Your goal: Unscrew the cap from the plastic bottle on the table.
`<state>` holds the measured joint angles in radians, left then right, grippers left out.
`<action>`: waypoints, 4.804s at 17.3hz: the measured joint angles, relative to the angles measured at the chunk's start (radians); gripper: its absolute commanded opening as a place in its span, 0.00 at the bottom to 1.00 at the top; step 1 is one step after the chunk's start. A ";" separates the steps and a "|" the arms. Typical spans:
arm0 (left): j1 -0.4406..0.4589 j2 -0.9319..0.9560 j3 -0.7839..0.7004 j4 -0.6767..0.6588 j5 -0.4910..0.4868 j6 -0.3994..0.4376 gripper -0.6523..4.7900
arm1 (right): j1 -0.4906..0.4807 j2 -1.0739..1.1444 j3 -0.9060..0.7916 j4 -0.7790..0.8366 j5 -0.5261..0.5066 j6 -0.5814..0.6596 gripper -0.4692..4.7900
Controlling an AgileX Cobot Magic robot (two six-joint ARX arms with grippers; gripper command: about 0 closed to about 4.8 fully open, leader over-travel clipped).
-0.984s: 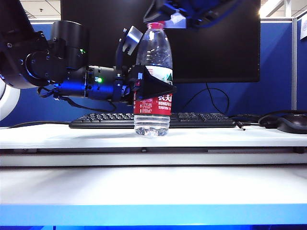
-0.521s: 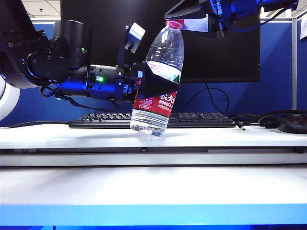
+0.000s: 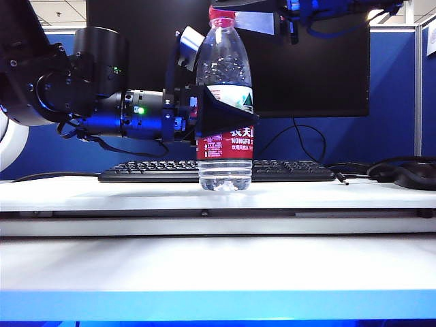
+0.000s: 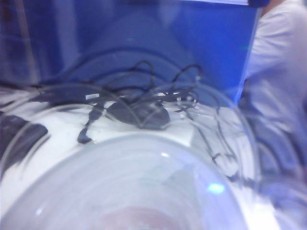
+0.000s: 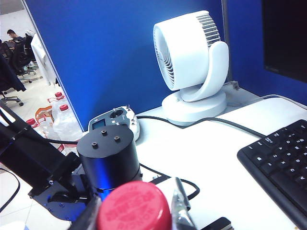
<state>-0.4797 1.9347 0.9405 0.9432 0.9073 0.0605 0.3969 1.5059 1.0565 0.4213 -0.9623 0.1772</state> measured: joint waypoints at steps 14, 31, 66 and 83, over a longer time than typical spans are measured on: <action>0.001 0.003 0.003 -0.019 -0.142 0.017 0.55 | 0.028 -0.115 -0.003 -0.188 0.425 -0.001 1.00; 0.002 0.003 0.003 -0.013 -0.182 0.017 0.55 | 0.515 -0.105 -0.004 -0.151 1.512 -0.062 0.89; 0.004 0.003 0.003 -0.013 -0.164 0.013 0.55 | 0.415 -0.012 -0.002 -0.045 1.365 0.001 0.34; 0.009 0.003 0.002 -0.020 -0.125 0.019 0.55 | 0.093 -0.016 0.004 -0.073 0.357 -0.025 0.34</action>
<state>-0.4706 1.9377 0.9428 0.9230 0.7822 0.0792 0.4896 1.4899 1.0607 0.3481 -0.6048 0.1520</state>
